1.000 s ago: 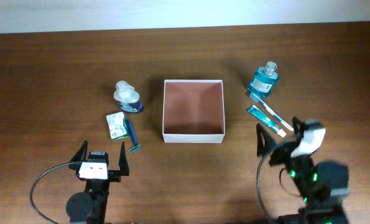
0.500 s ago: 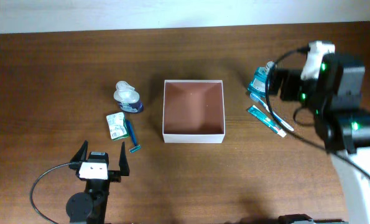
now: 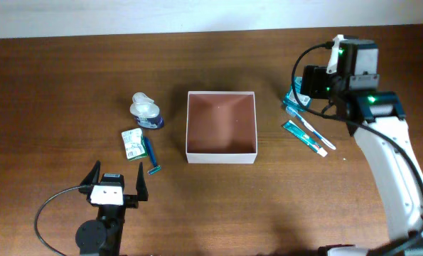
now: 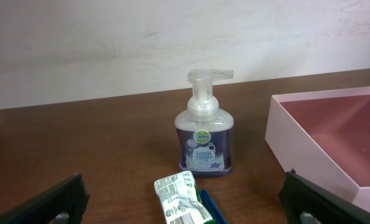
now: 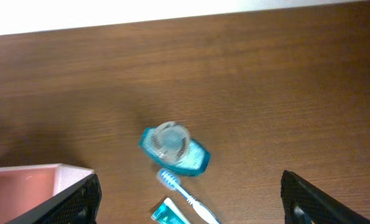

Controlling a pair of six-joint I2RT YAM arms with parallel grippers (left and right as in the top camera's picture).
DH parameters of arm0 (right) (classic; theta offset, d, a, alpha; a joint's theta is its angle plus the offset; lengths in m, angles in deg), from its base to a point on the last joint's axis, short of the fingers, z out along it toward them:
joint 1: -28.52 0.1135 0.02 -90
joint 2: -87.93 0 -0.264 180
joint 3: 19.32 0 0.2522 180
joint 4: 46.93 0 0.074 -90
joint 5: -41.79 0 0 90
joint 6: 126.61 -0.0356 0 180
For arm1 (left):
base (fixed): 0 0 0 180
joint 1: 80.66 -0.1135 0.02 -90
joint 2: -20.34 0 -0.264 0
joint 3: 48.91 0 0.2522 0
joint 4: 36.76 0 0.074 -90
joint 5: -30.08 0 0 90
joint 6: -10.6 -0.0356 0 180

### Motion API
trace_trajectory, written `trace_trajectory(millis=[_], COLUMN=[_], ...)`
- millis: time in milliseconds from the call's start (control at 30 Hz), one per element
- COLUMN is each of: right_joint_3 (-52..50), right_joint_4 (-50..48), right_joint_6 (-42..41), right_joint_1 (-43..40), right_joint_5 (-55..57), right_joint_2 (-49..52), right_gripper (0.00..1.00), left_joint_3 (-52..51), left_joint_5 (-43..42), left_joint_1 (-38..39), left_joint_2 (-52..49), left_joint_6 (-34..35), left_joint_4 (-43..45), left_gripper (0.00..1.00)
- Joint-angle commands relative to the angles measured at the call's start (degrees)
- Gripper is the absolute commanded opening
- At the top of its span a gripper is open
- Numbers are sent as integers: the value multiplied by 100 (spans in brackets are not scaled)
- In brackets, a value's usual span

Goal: Pack container
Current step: 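Move the right gripper over the teal mouthwash bottle, then lower the right gripper and grasp the mouthwash bottle cap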

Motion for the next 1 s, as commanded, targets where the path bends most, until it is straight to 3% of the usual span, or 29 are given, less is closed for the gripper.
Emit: trace_trajectory(millis=[0, 367, 567, 967], right_joint_3=[101, 101, 96, 96], right_joint_4=[-142, -903, -861, -673], right_joint_6=[-289, -352, -1154, -1657], right_joint_1=[33, 490, 645, 638], right_joint_5=[452, 975, 1652, 1617], right_joint_2=[273, 938, 1165, 1340], right_gripper=[83, 81, 78, 69], left_joint_3=[-17, -17, -17, -15], left_joint_5=[-83, -83, -83, -83], left_joint_1=[-9, -9, -9, -9], left_joint_2=[37, 37, 37, 37], left_joint_6=[-70, -70, -70, -70], left_joint_4=[-22, -22, -24, -24], left_gripper=[99, 99, 99, 99])
